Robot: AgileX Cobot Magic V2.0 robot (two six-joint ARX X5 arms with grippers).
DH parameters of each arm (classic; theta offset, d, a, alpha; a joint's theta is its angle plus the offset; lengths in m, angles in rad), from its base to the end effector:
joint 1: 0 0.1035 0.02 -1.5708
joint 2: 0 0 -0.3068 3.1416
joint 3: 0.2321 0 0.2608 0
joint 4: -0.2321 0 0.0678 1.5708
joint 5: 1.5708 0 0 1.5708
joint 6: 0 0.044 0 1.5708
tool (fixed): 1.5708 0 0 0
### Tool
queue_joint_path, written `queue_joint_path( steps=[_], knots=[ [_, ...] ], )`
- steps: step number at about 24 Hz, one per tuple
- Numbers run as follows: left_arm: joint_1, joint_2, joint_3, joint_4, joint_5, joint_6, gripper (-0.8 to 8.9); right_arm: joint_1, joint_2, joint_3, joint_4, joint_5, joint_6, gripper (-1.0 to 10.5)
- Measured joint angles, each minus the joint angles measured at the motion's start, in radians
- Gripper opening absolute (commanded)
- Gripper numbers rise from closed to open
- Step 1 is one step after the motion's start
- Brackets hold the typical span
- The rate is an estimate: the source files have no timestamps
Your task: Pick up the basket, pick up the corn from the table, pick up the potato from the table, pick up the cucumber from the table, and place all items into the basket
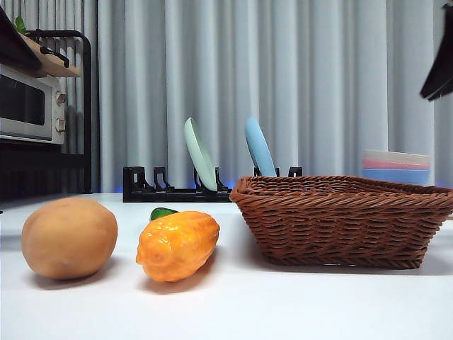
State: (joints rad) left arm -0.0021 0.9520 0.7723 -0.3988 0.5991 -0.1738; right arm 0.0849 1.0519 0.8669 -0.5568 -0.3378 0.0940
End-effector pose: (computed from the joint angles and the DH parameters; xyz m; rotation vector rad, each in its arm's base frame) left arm 0.1896 -0.0252 0.3101 -0.3368 0.6120 -0.5352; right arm 0.2070 0.0322 0.3083 0.1826 0.7601 0.3682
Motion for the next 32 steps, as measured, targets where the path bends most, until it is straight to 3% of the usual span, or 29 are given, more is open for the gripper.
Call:
queue_joint_path(
  steps=[2, 15, 17, 18, 21, 29, 32],
  knots=[
    [0.0, 0.014, 0.0, -0.003, -0.001, 0.002, 3.27, 0.0, 0.024, 0.003, 0.005, 0.0, -0.005, 3.7],
    [-0.002, 0.016, 0.0, -0.004, -0.001, 0.002, 3.23, 0.0, 0.333, 0.018, 0.138, -0.003, 0.0, 3.1],
    [-0.002, 0.016, 0.0, -0.004, -0.001, 0.002, 3.23, 0.0, 0.418, 0.039, 0.142, -0.039, 0.0, 3.1],
    [-0.002, 0.015, 0.0, -0.004, -0.001, 0.002, 3.23, 0.0, 0.461, 0.048, 0.154, -0.076, 0.002, 2.9],
    [-0.002, 0.015, 0.0, -0.005, -0.001, 0.002, 3.23, 0.001, 0.536, 0.068, 0.161, -0.103, 0.01, -0.2],
    [-0.053, 0.054, 0.0, 0.001, -0.014, -0.008, 3.26, 0.0, 0.46, 0.109, 0.101, -0.105, 0.042, -0.1],
    [-0.116, 0.12, 0.0, 0.033, -0.057, -0.032, 3.87, 0.0, 0.387, 0.179, 0.055, -0.097, 0.04, -0.1]
  ],
)
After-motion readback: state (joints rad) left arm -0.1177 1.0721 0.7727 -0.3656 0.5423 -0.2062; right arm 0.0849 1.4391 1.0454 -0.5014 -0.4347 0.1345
